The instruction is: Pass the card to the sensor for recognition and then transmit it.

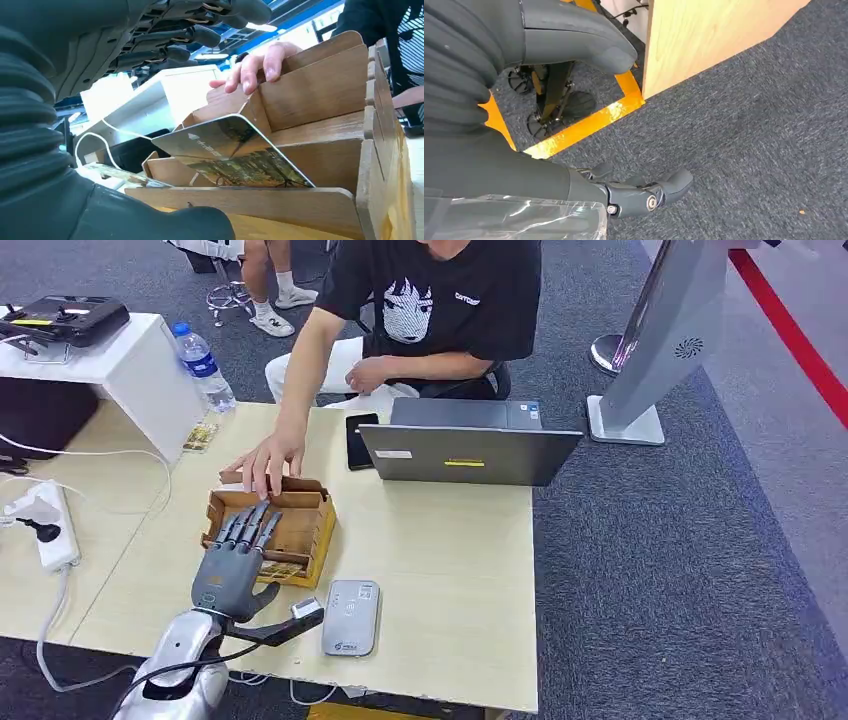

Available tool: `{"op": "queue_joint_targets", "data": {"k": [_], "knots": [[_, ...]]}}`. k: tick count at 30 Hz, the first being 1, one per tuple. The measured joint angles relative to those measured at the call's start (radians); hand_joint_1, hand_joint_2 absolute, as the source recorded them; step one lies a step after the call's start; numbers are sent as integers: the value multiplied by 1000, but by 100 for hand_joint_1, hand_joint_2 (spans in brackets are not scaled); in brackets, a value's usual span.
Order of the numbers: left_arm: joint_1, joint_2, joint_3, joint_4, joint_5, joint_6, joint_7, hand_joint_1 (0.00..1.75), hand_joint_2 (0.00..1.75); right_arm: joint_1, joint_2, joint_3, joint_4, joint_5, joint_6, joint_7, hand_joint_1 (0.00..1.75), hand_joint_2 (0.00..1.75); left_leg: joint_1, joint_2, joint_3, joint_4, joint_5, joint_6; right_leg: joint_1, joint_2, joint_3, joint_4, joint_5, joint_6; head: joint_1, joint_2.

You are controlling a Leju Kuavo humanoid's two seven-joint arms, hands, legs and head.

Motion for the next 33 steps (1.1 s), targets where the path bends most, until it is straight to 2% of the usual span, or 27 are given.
{"op": "queue_joint_targets", "data": {"k": [1,2,10,33], "knots": [[0,0,0,0,0,0,0,0,175,0,0,0,0,0,0,0,0,175,0,0,0,0,0,0,0,0,0,0,0,0,0,0],[0,0,0,0,0,0,0,175,175,0,0,0,0,0,0,0,0,175,0,0,0,0,0,0,0,0,0,0,0,0,0,0],[0,0,0,1,-5,-3,-20,175,175,-1,0,4,0,0,0,0,0,175,0,0,0,0,0,0,0,0,0,0,0,0,0,0],[0,1,0,5,-2,5,-26,175,175,-2,0,19,-3,-3,-6,-2,0,175,0,0,0,0,0,0,0,0,0,0,0,0,0,0]]}}
